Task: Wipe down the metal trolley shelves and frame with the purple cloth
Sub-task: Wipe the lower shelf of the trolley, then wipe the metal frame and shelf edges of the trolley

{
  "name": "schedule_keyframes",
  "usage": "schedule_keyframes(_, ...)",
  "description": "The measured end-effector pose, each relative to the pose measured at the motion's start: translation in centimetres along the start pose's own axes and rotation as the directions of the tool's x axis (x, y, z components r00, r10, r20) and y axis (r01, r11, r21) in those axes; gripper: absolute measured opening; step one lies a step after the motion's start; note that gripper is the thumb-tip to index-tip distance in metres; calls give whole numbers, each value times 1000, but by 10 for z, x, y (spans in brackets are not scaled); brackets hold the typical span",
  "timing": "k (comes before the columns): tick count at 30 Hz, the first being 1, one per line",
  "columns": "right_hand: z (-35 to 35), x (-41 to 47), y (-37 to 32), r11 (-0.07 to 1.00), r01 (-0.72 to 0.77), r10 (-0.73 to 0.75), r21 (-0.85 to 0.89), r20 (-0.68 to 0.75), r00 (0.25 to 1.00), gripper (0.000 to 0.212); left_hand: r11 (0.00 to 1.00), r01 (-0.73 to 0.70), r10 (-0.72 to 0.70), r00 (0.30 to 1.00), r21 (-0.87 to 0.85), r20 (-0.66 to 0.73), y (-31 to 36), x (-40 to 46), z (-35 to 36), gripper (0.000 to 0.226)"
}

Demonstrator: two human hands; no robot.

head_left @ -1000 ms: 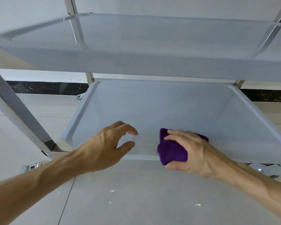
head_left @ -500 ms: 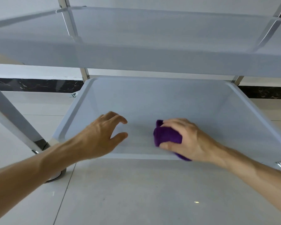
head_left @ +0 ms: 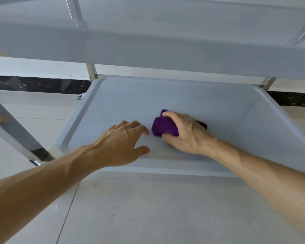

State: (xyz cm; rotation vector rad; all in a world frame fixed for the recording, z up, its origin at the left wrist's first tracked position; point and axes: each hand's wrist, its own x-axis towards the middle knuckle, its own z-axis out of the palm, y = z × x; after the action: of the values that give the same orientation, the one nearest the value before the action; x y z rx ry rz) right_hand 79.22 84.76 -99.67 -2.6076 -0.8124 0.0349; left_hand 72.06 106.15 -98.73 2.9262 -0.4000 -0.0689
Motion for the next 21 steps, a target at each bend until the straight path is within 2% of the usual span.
schedule_keyframes(2,0,-19,-8,991,17,-26,136,64,998,61,998,32,-32,999,-49,3,-1,-1,-2,69)
schedule_keyframes(5,-12,-36,-16,913,-56,43,403,43,998,55,961,6,-14,1000,-278,-27,3,-7,-8,84)
schedule_keyframes(9,-25,-42,-31,733,-116,59,670,108,992,63,903,-96,51,992,-420,-117,16,-20,-18,63)
schedule_keyframes(13,-27,-40,-46,592,-115,-19,797,156,988,58,872,-34,-69,979,-488,-191,20,-49,-38,33)
schedule_keyframes(15,-29,-33,-52,516,-111,-53,849,161,985,53,826,2,-146,966,-563,-212,15,-75,-53,30)
schedule_keyframes(16,-31,-29,-55,516,-102,-68,851,160,985,52,797,3,-177,957,-604,-229,12,-89,-60,27)
schedule_keyframes(17,-34,-24,-58,576,-86,-85,813,164,983,52,768,-4,-210,944,-641,-256,8,-103,-68,23)
schedule_keyframes(18,-37,-20,-60,693,-63,-106,719,187,977,51,742,-11,-252,922,-670,-293,2,-119,-76,21)
schedule_keyframes(20,-39,-13,-65,925,-11,-116,379,311,943,49,690,-15,-371,851,-723,-371,-10,-149,-91,23)
schedule_keyframes(21,-39,-10,-66,978,37,-112,204,370,922,45,665,-23,-427,808,-747,-405,-17,-163,-97,26)
